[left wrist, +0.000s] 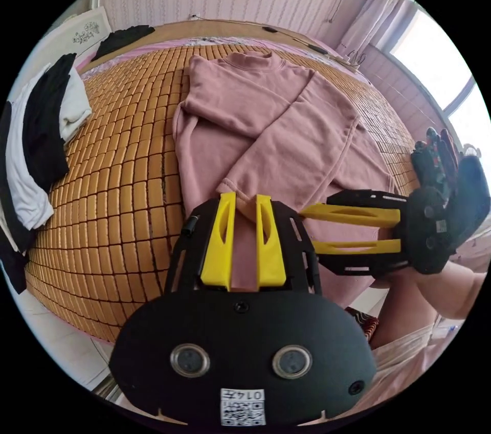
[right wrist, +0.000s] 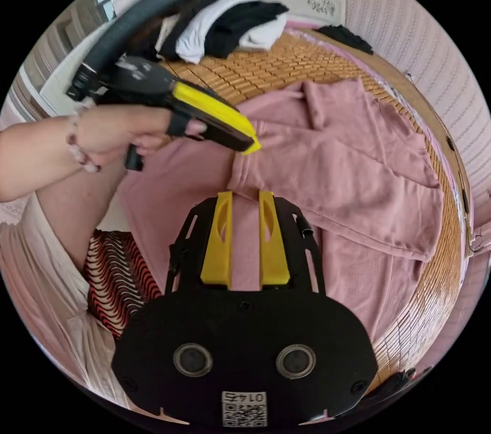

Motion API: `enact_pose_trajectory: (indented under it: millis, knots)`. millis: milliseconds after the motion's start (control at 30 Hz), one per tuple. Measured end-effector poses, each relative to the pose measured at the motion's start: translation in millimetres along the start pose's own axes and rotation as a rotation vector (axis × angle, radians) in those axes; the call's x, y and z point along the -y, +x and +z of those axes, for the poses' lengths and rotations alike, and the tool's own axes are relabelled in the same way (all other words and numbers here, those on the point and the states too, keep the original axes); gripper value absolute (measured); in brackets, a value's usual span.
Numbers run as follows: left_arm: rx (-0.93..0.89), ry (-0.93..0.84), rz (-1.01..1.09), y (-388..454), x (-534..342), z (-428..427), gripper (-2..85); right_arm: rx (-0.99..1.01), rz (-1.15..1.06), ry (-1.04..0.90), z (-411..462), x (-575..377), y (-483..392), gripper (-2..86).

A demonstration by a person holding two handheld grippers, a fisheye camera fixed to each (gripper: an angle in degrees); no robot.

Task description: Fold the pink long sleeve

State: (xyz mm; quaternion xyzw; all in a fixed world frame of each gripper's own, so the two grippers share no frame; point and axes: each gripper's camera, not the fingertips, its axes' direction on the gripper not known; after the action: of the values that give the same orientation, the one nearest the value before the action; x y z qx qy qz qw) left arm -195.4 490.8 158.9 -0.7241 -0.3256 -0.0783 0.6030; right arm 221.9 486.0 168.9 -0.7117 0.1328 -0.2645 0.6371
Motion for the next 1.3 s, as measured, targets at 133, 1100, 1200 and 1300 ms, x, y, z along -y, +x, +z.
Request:
enact_pose_trajectory:
  millis: [133,1100,1200,1300]
  knots:
    - [-0.054,0.041,0.054,-10,-4,-28,1.1,0.009,-0.039,0.057,-32,3,5,0.5]
    - [-0.267,0.170,-0.192,-227,182,1,11.4,-0.132,0.743,0.124,-19,-33,488,11.7]
    - [-0.215,0.070,-0.257,-233,201,19,9.4,-0.100,0.751,0.133,-23,-36,505,5.0]
    - [-0.244,0.029,-0.170,-229,209,27,2.2,-0.045,0.811,0.208,-44,-55,528,3.4]
